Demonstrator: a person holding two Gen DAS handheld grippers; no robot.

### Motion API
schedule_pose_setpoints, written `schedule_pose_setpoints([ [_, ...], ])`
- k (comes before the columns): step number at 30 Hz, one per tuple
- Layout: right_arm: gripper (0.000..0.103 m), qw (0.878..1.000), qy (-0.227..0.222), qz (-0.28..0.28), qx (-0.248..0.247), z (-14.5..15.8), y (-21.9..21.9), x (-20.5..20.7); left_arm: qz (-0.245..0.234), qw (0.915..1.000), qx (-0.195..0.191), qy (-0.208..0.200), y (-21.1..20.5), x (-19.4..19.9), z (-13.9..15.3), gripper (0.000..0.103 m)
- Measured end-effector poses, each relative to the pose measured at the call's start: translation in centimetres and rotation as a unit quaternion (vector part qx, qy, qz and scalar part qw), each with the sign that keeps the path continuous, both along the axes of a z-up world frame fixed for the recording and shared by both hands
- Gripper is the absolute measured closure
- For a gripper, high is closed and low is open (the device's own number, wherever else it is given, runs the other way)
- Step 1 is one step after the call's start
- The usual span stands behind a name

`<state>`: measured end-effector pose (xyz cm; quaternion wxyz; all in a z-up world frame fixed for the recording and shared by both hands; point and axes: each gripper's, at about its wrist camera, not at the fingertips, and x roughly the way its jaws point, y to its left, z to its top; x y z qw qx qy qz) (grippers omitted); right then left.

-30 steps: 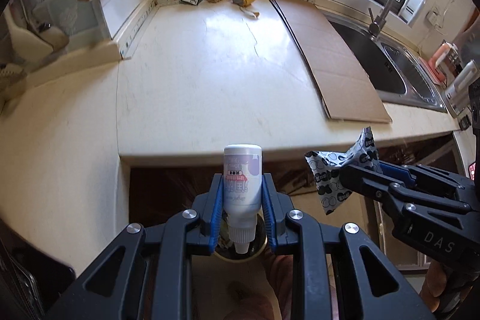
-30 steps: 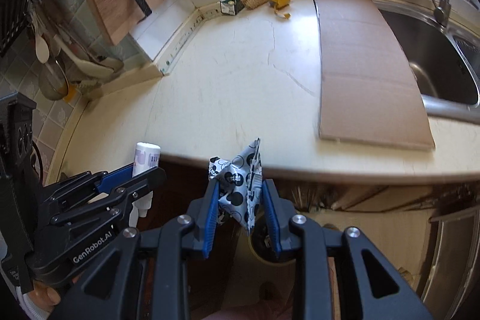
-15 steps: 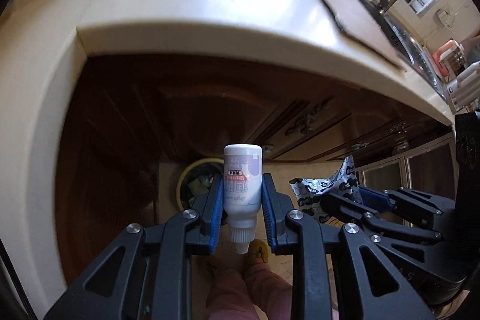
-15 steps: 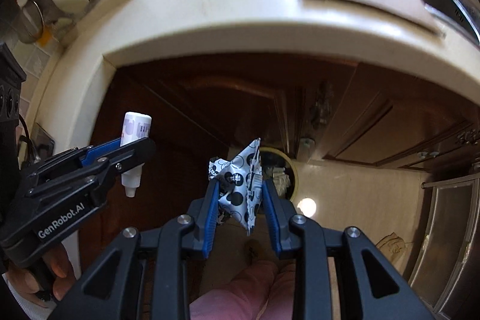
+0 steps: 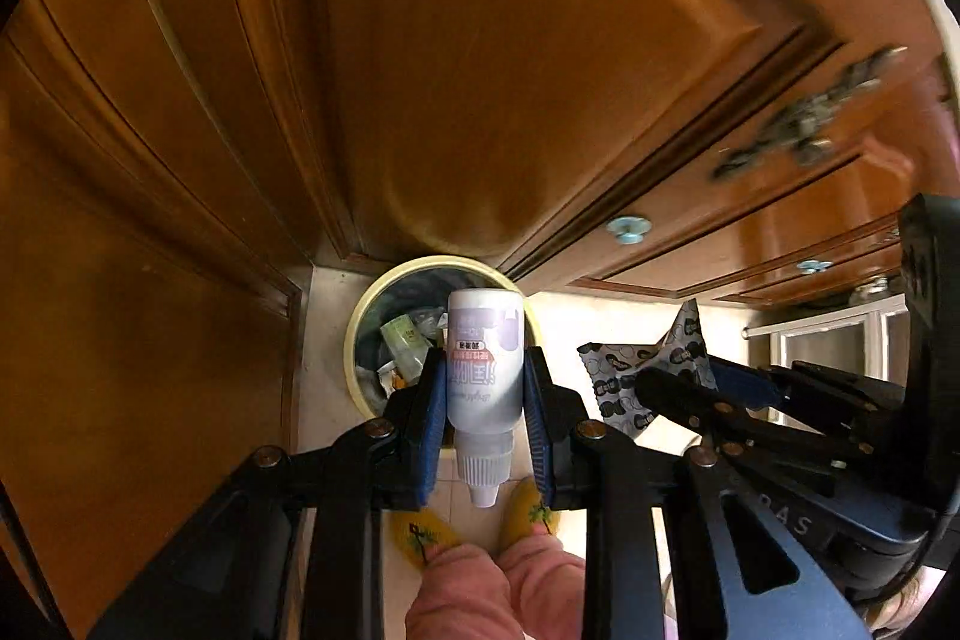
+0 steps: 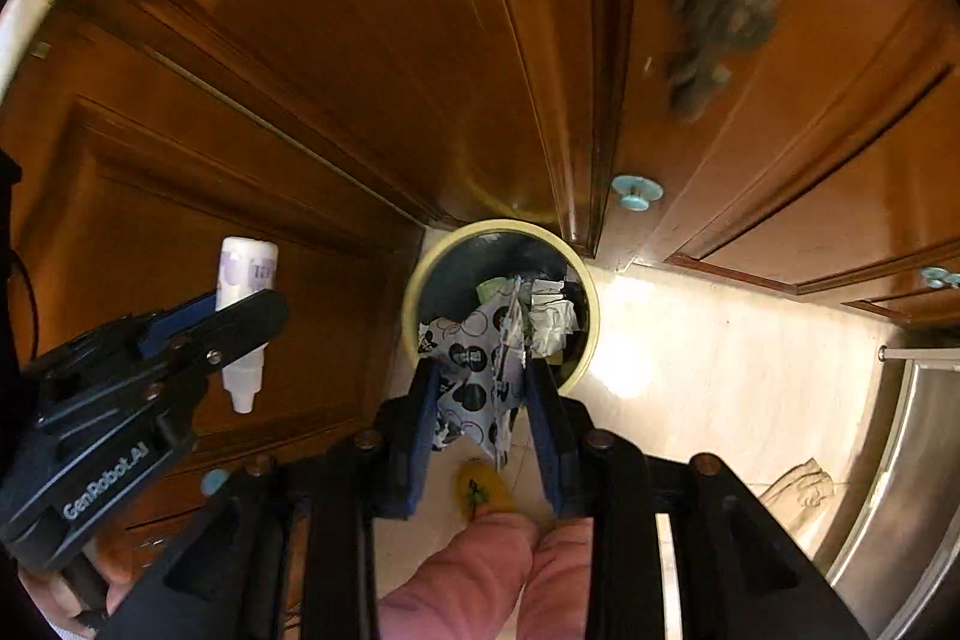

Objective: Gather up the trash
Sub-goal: 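Carry the bottle and wrapper down over the floor bin and release both, then raise both open tools back up to the counter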

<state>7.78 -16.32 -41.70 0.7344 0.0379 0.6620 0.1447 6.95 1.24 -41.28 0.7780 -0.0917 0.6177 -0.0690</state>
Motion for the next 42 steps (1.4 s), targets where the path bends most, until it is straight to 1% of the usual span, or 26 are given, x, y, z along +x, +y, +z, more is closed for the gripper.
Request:
schedule_pose_setpoints([
  [2,0.072,1.000,0.003,0.003,-0.004,-2.2,0.2,0.5,-0.001,1.0000,0.002,0.000,0.0,0.2,-1.5,0.080],
  [4,0.072,1.000,0.004,0.005,-0.007,-3.8,0.3,0.8,0.001,1.0000,0.002,0.001,0.2,0.6,-2.3,0.079],
  [5,0.072,1.000,0.006,0.006,-0.009,-4.4,0.4,1.0,0.002,1.0000,0.001,0.001,0.3,0.7,-2.7,0.073],
  [6,0.071,1.000,0.010,0.008,-0.007,-5.0,0.5,0.9,0.006,1.0000,0.004,0.002,0.5,0.8,-3.1,0.058],
  [7,0.068,1.000,0.014,0.008,-0.007,-5.5,0.6,1.0,0.010,0.9999,0.009,0.000,0.6,0.8,-3.2,0.048],
  [8,0.065,1.000,0.016,0.007,-0.007,-5.8,0.5,1.0,0.016,0.9998,0.015,-0.002,0.8,0.7,-3.3,0.031],
  [9,0.059,1.000,0.015,0.006,-0.004,-5.9,0.5,1.0,0.020,0.9996,0.018,-0.002,1.0,0.8,-3.2,0.019],
  [10,0.057,1.000,0.012,0.003,-0.003,-5.9,0.4,1.1,0.024,0.9995,0.021,0.000,1.2,0.9,-3.3,0.017],
  [12,0.053,1.000,0.006,0.001,-0.003,-5.7,0.2,1.0,0.032,0.9992,0.023,0.002,1.6,0.8,-3.3,0.016],
  [16,0.053,1.000,0.006,-0.004,-0.002,-4.5,-0.2,1.0,0.042,0.9988,0.023,0.009,1.9,0.7,-3.0,0.015],
  [18,0.053,1.000,0.005,-0.008,-0.001,-3.7,-0.5,0.8,0.042,0.9988,0.024,0.006,1.9,0.6,-2.5,0.012],
  [21,0.053,1.000,0.002,-0.016,0.000,-2.3,-1.2,0.6,0.038,0.9990,0.025,0.002,1.5,0.2,-1.2,0.009],
  [26,0.052,1.000,-0.001,-0.029,0.001,0.8,-1.6,0.0,0.034,0.9991,0.026,0.001,1.4,-0.2,1.4,0.008],
  [27,0.050,1.000,-0.002,-0.030,0.001,1.6,-1.6,-0.2,0.033,0.9991,0.025,0.000,1.3,-0.3,2.3,0.008],
  [28,0.045,1.000,-0.002,-0.030,0.000,2.3,-1.5,-0.3,0.032,0.9992,0.025,-0.001,1.4,-0.2,2.9,0.007],
  [30,0.042,1.000,-0.004,-0.029,0.004,4.3,-1.4,-0.7,0.028,0.9992,0.027,-0.006,1.4,-0.3,4.8,0.007],
  [32,0.042,1.000,-0.007,-0.030,0.003,5.8,-1.3,-0.8,0.024,0.9992,0.030,-0.011,1.2,-0.4,6.8,0.006],
  [36,0.042,0.999,-0.014,-0.035,0.006,10.2,-1.3,-1.2,0.018,0.9990,0.034,-0.024,1.1,-0.6,10.8,0.006],
  [38,0.042,0.999,-0.019,-0.035,0.008,11.8,-1.3,-1.3,0.017,0.9986,0.037,-0.033,1.1,-0.7,13.3,0.006],
  [39,0.042,0.999,-0.023,-0.034,0.009,13.3,-1.2,-1.4,0.017,0.9985,0.037,-0.036,1.1,-0.7,14.1,0.006],
  [42,0.042,0.999,-0.037,-0.030,0.011,16.6,-1.1,-1.6,0.014,0.9978,0.043,-0.049,1.1,-0.7,17.6,0.006],
])
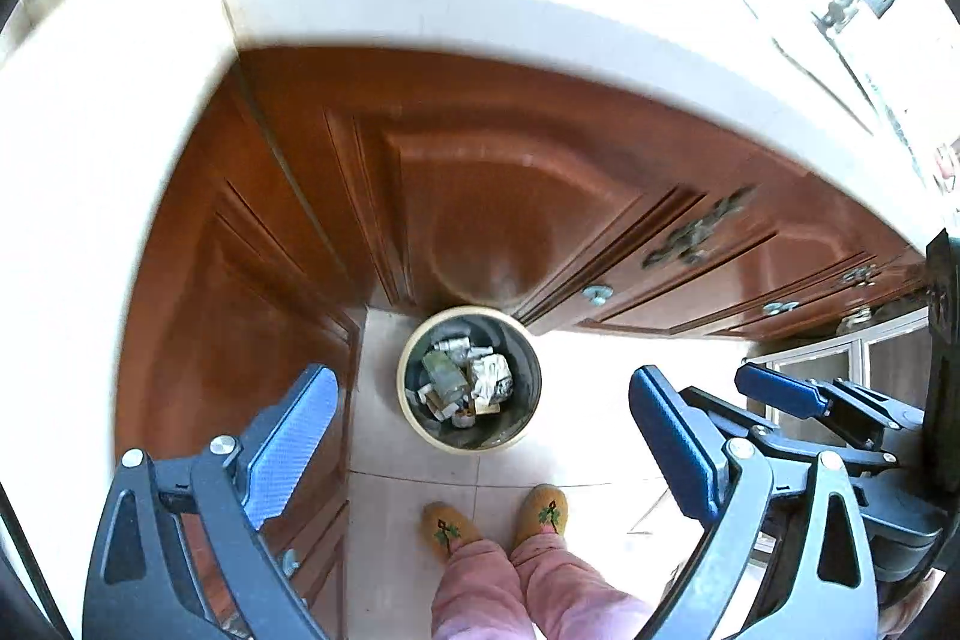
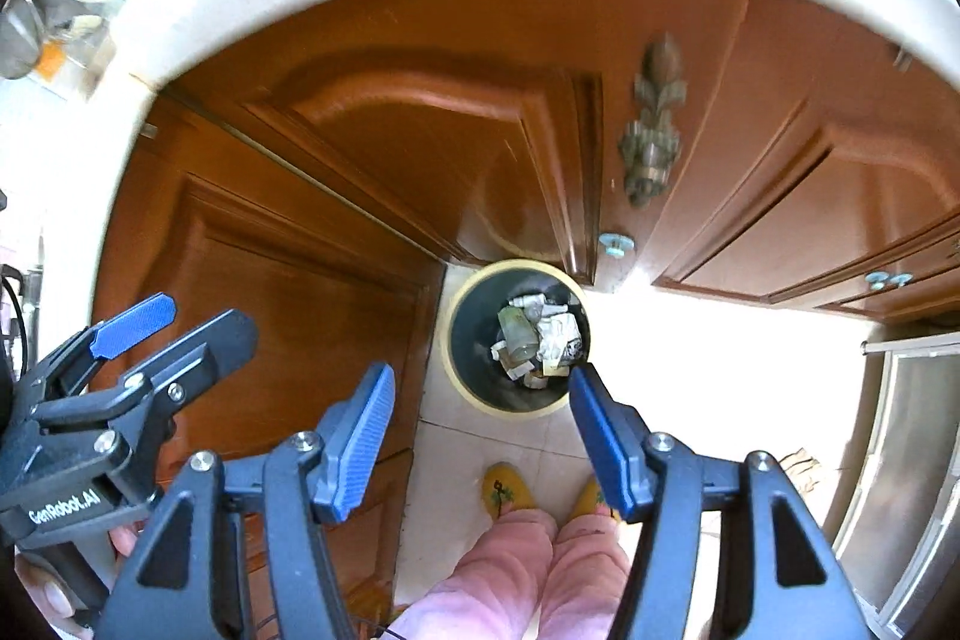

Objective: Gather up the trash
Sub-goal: 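Raise both open tools back up to the counter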

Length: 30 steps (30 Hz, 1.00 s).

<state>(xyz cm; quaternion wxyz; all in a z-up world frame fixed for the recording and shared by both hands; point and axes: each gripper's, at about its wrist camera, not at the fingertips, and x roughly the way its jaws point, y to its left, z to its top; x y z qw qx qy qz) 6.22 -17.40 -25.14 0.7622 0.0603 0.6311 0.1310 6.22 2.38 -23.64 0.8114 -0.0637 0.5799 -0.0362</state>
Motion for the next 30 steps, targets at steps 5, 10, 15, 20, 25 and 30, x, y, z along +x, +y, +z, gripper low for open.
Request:
schedule_pose_setpoints([
  [5,0.042,1.000,-0.027,-0.009,0.005,5.2,-0.1,0.0,-0.009,0.9994,0.011,-0.033,0.4,-0.3,6.2,0.006],
  [10,0.042,0.998,-0.064,-0.016,0.015,11.7,-0.5,0.1,-0.020,0.9971,0.026,-0.068,0.7,-0.4,11.6,0.006],
  [15,0.042,0.994,-0.107,-0.027,0.025,16.5,-0.8,0.1,-0.035,0.9933,0.033,-0.105,0.8,-0.3,16.9,0.006],
  [20,0.042,0.988,-0.146,-0.042,0.031,19.6,-0.6,0.3,-0.051,0.9870,0.044,-0.146,1.0,0.0,20.6,0.006],
  [25,0.042,0.981,-0.180,-0.054,0.038,22.5,-0.4,0.8,-0.064,0.9797,0.053,-0.182,0.9,0.7,23.9,0.006],
  [30,0.042,0.976,-0.204,-0.062,0.040,25.0,-0.5,1.3,-0.085,0.9710,0.066,-0.214,0.1,1.5,26.5,0.006],
])
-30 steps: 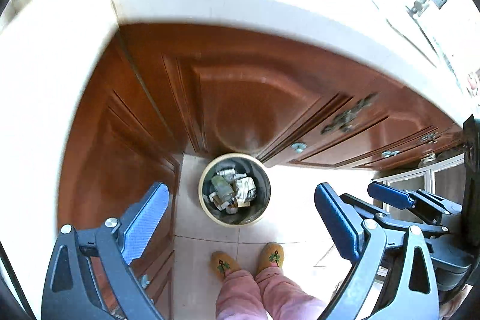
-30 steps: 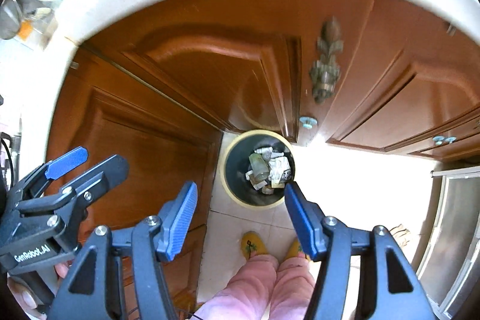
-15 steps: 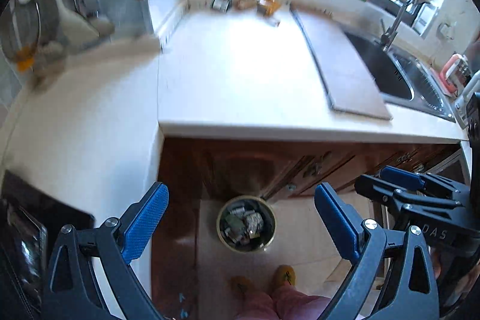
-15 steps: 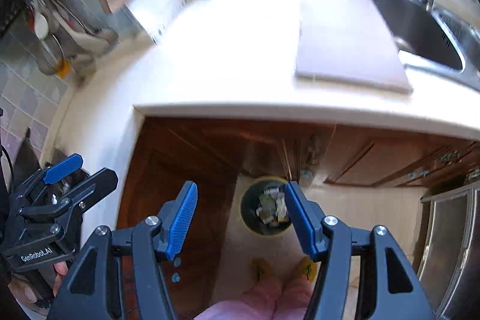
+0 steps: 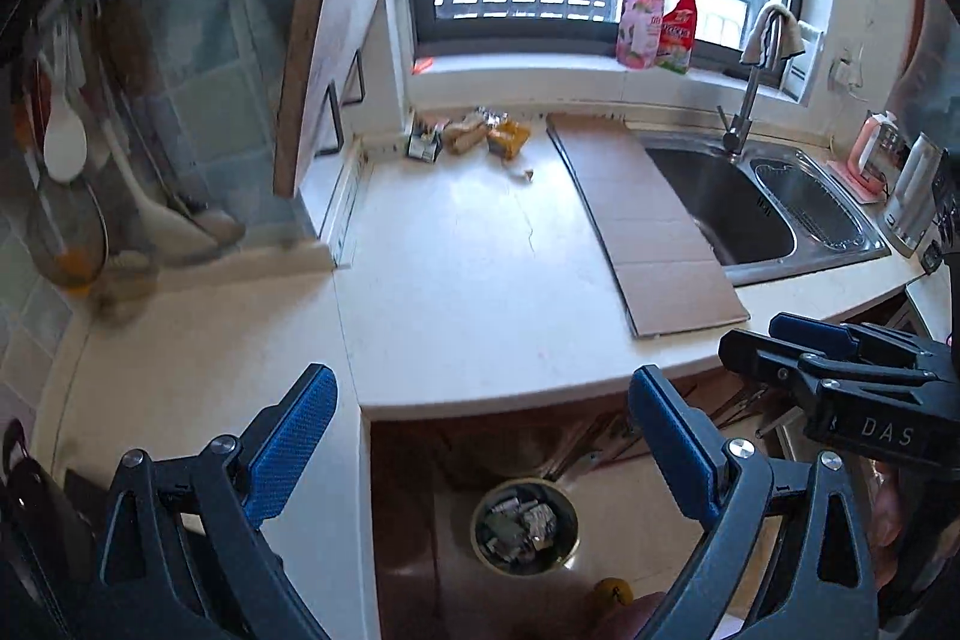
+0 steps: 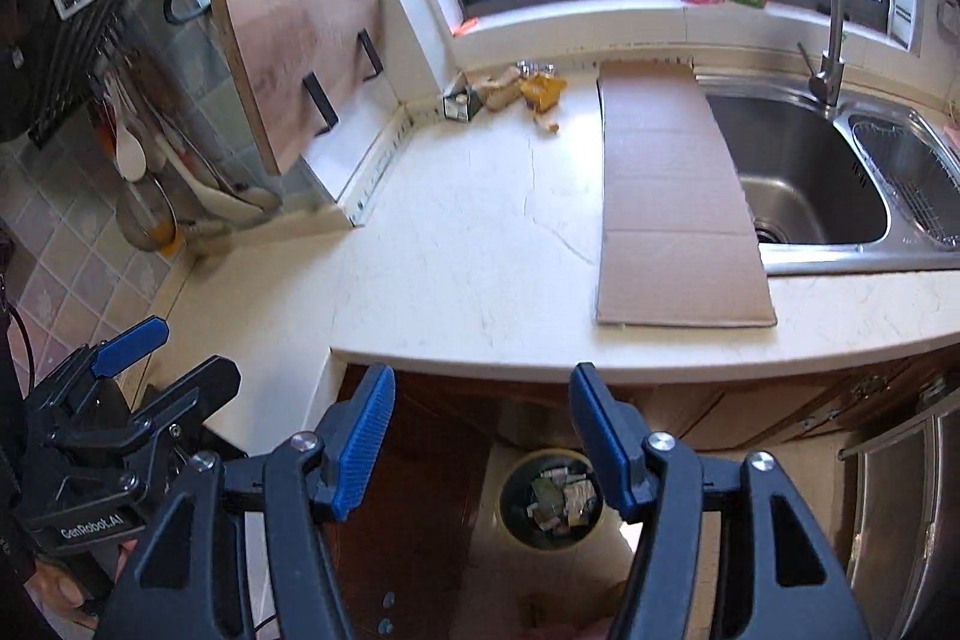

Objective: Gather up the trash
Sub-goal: 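Raise both open tools back up to the counter, then grasp the fibrous scrubber with the left tool while the right tool grasps the yellow snack bag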

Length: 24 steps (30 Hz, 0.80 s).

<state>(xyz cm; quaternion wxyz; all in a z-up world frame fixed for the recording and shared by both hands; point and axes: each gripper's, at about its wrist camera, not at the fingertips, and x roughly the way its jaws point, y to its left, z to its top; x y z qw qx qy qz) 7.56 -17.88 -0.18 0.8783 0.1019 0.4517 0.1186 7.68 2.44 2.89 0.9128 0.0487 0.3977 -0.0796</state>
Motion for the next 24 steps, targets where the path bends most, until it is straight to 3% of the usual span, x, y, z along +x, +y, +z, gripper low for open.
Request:
schedule_pose_setpoints([
  [7,0.042,1.000,-0.019,-0.005,0.011,3.1,-1.0,2.8,-0.015,0.9989,0.011,-0.042,-1.6,2.1,3.4,0.006],
  [12,0.042,0.999,-0.036,0.005,0.006,4.5,-2.3,6.5,-0.014,0.9989,0.007,-0.045,-2.7,5.8,4.2,0.006],
  [18,0.042,0.999,-0.040,0.031,0.009,5.0,-3.7,13.3,-0.006,0.9993,0.011,-0.036,-4.5,13.1,4.2,0.006],
  [24,0.042,0.998,0.000,0.045,0.038,4.0,-5.8,22.9,0.006,0.9995,0.028,-0.010,-6.6,22.8,3.2,0.008],
])
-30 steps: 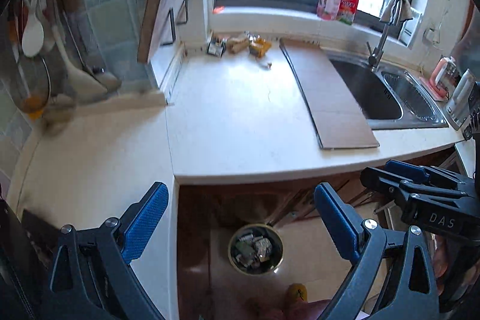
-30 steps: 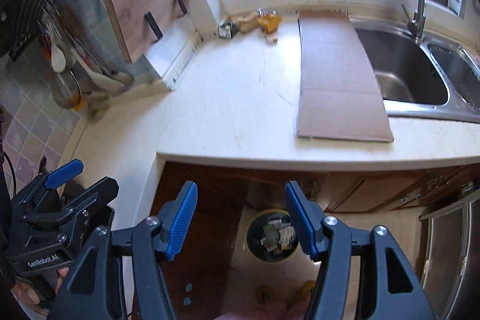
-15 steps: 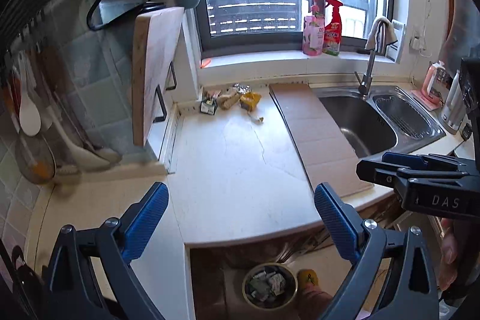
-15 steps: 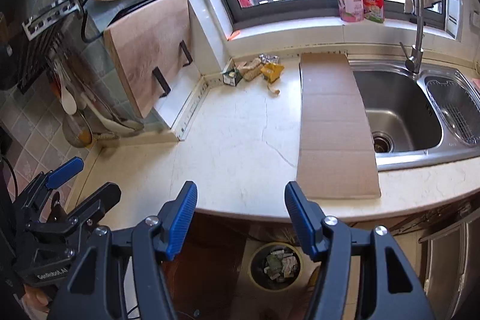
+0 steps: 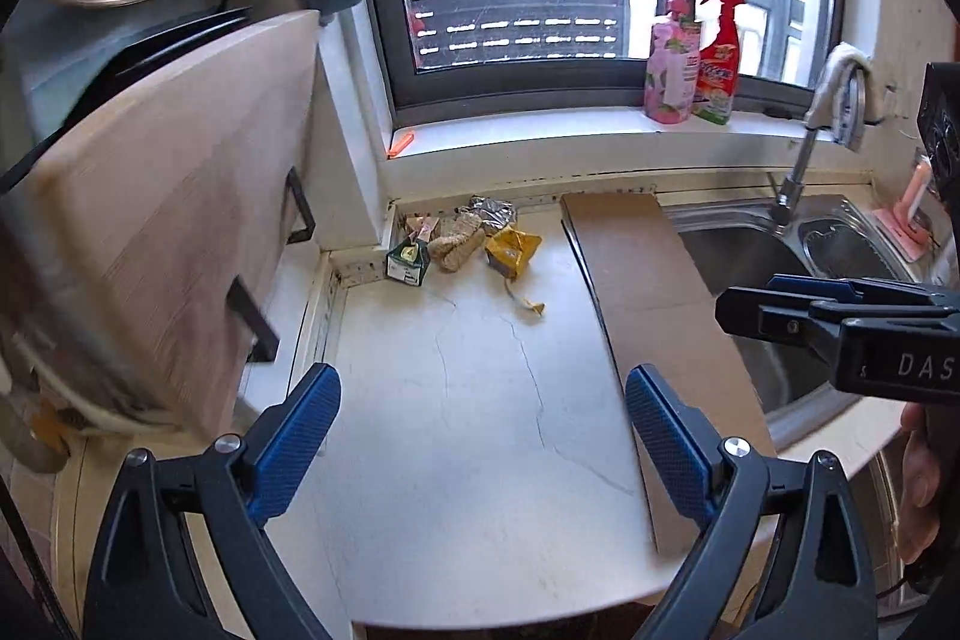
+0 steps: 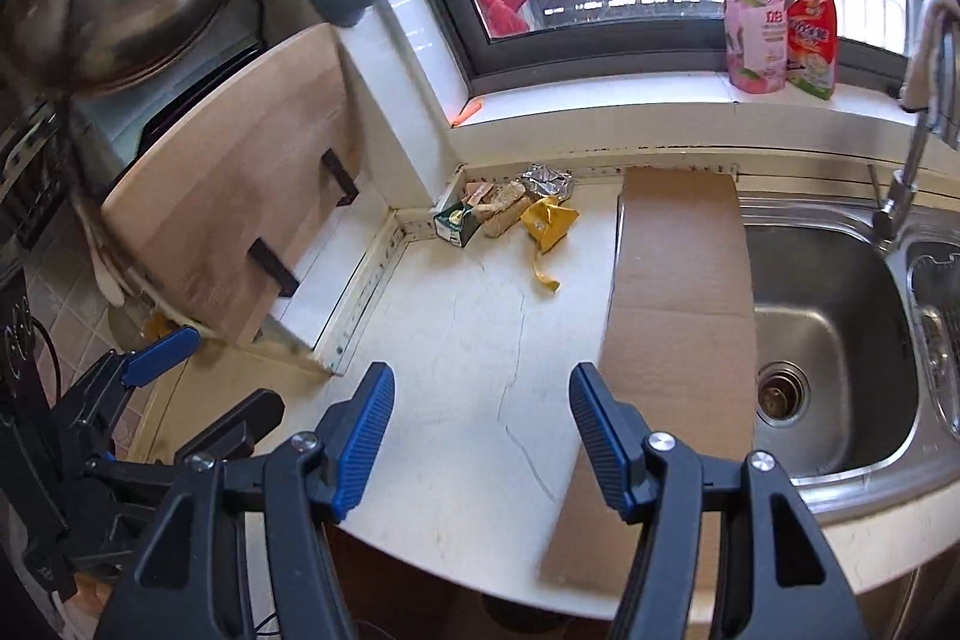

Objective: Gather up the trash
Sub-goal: 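Grasp the fibrous scrubber with the left tool while the right tool grasps the yellow snack bag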

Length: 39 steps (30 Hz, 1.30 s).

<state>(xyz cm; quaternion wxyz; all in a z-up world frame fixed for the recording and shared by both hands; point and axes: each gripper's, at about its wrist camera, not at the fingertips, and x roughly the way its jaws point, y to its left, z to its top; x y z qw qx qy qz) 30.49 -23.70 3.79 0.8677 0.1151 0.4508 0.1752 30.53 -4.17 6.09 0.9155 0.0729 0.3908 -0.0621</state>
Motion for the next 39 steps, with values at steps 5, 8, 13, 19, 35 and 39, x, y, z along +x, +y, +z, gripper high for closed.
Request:
schedule_pose_setpoints([
  [5,0.042,0.999,0.034,0.010,0.016,-1.7,-1.2,7.8,0.007,0.9997,0.011,0.021,-1.5,8.2,-1.7,0.009],
  [8,0.042,0.998,0.053,0.016,0.028,-3.4,-1.3,12.6,0.001,0.9990,0.011,0.044,-1.9,13.5,-3.7,0.012],
  [13,0.042,0.995,0.093,0.021,0.040,-7.9,-0.5,19.9,-0.004,0.9967,-0.006,0.081,-1.6,20.9,-7.4,0.020],
  [19,0.042,0.987,0.151,0.018,0.058,-14.0,0.6,26.1,-0.015,0.9928,0.002,0.119,-1.0,27.2,-12.2,0.030],
  [35,0.042,0.975,0.207,0.026,0.072,-21.7,3.9,32.0,-0.025,0.9867,0.012,0.160,0.2,32.1,-18.1,0.037],
  [39,0.059,0.977,0.201,0.032,0.069,-21.7,3.5,31.8,-0.032,0.9852,0.017,0.168,-0.1,32.7,-18.8,0.037],
])
